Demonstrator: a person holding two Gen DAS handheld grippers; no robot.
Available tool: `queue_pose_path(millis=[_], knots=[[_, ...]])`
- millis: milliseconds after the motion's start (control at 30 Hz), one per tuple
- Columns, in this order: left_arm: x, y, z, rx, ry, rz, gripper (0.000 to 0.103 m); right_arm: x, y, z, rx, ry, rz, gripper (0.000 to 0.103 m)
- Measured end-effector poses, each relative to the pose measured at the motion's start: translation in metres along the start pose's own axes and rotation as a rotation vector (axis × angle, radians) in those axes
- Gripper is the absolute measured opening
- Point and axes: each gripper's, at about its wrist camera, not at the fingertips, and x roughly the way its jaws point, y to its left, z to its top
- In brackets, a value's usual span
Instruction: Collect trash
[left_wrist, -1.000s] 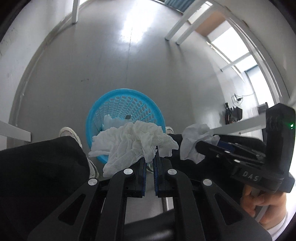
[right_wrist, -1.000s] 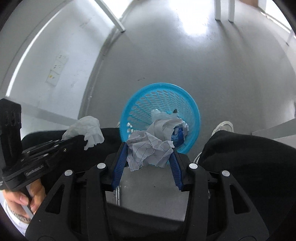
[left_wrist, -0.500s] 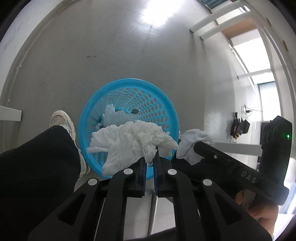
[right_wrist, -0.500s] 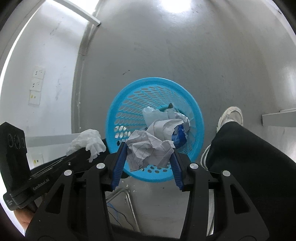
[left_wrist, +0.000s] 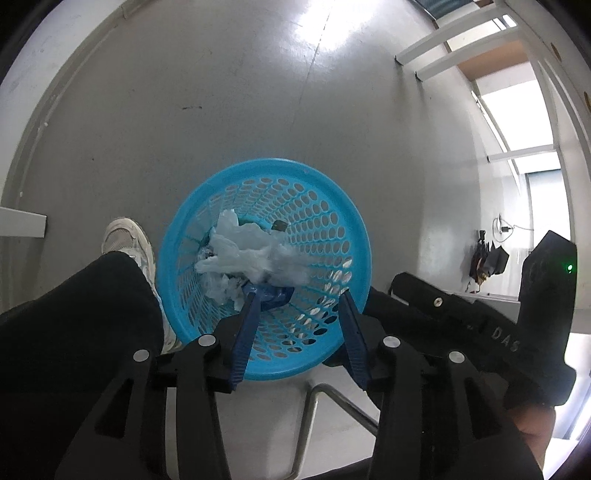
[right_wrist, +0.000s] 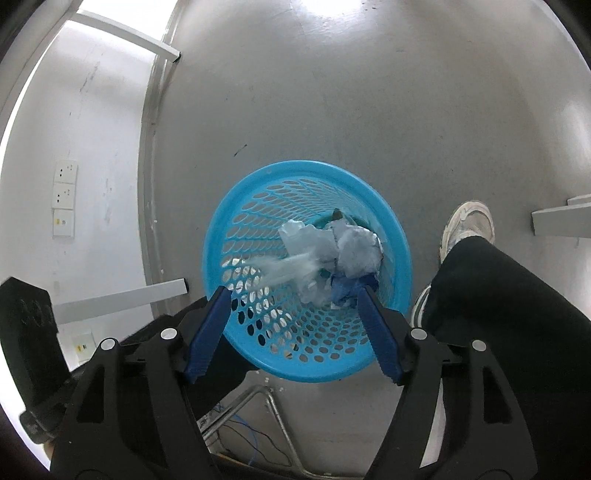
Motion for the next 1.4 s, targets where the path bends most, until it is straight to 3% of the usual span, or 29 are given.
queue_pose_path(millis=[233,300,367,433,500,700,800,900,1000,1400], knots=[[-0.021,-0.008,-0.013,0.083,-0.026,0.043,0.044,-0.023,0.010,-0.017,-0.086,-0.021,-0.050,0.067],[-0.034,-0.012,-0.022,0.127,-0.039,0.048,0.050,-0.037,0.014,-0.027,-0.112,-0.038,-0.054,0.067],[-0.047,-0.018,-0.033,0.204,-0.070,0.103,0.051,-0.053,0.018,-0.037,-0.141,-0.062,-0.045,0.068],[-0.058,-0.021,-0.040,0.255,-0.080,0.122,0.053,-0.073,0.023,-0.051,-0.181,-0.104,-0.051,0.074],[-0.073,-0.019,-0.048,0.254,-0.097,0.100,0.065,-0.092,0.025,-0.066,-0.209,-0.140,-0.033,0.077],[-0.112,-0.017,-0.079,0.286,-0.146,0.058,0.084,-0.128,0.036,-0.105,-0.305,-0.190,-0.040,0.093],[-0.123,-0.012,-0.094,0.259,-0.168,0.018,0.095,-0.141,0.038,-0.123,-0.325,-0.193,-0.035,0.094],[-0.125,-0.009,-0.105,0.251,-0.204,0.044,0.097,-0.151,0.041,-0.140,-0.354,-0.203,-0.025,0.094],[-0.119,-0.007,-0.107,0.241,-0.190,0.066,0.097,-0.154,0.043,-0.150,-0.370,-0.200,-0.018,0.094],[-0.116,0.002,-0.104,0.208,-0.160,0.059,0.097,-0.151,0.042,-0.148,-0.369,-0.184,-0.011,0.094]])
